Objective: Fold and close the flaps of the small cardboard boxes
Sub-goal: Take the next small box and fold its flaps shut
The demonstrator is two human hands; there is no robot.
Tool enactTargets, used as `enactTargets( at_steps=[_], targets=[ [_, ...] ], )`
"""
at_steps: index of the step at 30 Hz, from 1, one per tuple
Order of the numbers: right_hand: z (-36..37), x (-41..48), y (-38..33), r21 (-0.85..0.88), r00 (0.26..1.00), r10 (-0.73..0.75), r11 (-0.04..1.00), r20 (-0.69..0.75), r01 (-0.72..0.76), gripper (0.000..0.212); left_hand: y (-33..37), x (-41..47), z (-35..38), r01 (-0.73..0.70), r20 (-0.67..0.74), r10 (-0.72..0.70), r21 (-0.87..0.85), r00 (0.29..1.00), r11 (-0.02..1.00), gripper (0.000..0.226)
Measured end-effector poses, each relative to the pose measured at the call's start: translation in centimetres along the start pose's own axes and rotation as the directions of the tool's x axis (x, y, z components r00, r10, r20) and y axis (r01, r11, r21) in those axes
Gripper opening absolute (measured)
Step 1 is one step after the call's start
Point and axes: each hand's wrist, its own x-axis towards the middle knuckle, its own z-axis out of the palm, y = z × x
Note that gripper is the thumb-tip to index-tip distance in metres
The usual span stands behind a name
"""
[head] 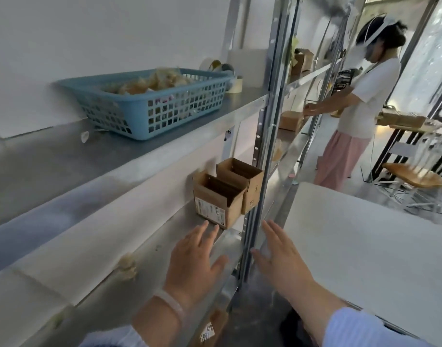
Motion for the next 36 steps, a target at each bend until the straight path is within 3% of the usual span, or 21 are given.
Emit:
enactTargets(
  at_steps=[8,14,19,23,25,27,30,33,36],
  targets=[
    [1.6,13.4,2.9,0.266,0.966,0.059,0.956,0.252,-0.127,0.062,0.8,9.6,3.1,0.195,-0.005,-0.197,-0.127,0.980,0.973,0.076],
    [2.8,18.2,5.0,0.405,0.950,-0.079,0.913,0.302,-0.053,0.057,1.2,14.8,6.5,0.333,-0.025,-0.348,-0.233,0.937,0.914,0.083],
    [3.3,19.1,6.1,0.435,0.920,-0.237,0.896,0.312,0.083,0.052,0.8,16.1,8.6,0.310,-0.224,-0.368,-0.258,0.902,0.915,0.047],
    [3.7,19.8,5.9,0.453,0.858,-0.370,0.872,0.357,0.187,0.049,-0.5,15.6,8.3,0.387,-0.276,-0.472,-0.312,0.837,0.868,0.013],
    [4.0,20.3,5.4,0.470,0.840,-0.418,0.852,0.345,0.231,0.049,-1.3,14.8,7.5,0.376,-0.322,-0.497,-0.370,0.806,0.850,0.009],
    [4.4,20.7,4.9,0.531,0.861,-0.424,0.816,0.280,0.230,0.047,-1.9,13.4,6.6,0.395,-0.324,-0.594,-0.506,0.737,0.767,0.012],
    [4.9,20.7,3.9,0.614,0.875,-0.371,0.781,0.312,0.113,0.042,-2.9,10.7,6.0,0.457,-0.247,-0.798,-0.711,0.549,0.534,0.005],
    [5.9,20.2,2.5,0.679,0.819,-0.425,0.731,0.386,0.059,0.065,-3.1,7.8,4.9,0.340,-0.050,-0.902,-0.916,0.429,0.212,0.009],
    [7.1,19.8,0.4,0.752,0.794,-0.464,0.659,0.392,0.014,0.059,-3.1,4.3,3.1,0.204,0.079,-0.927,-0.979,0.366,-0.003,0.017]
  ],
)
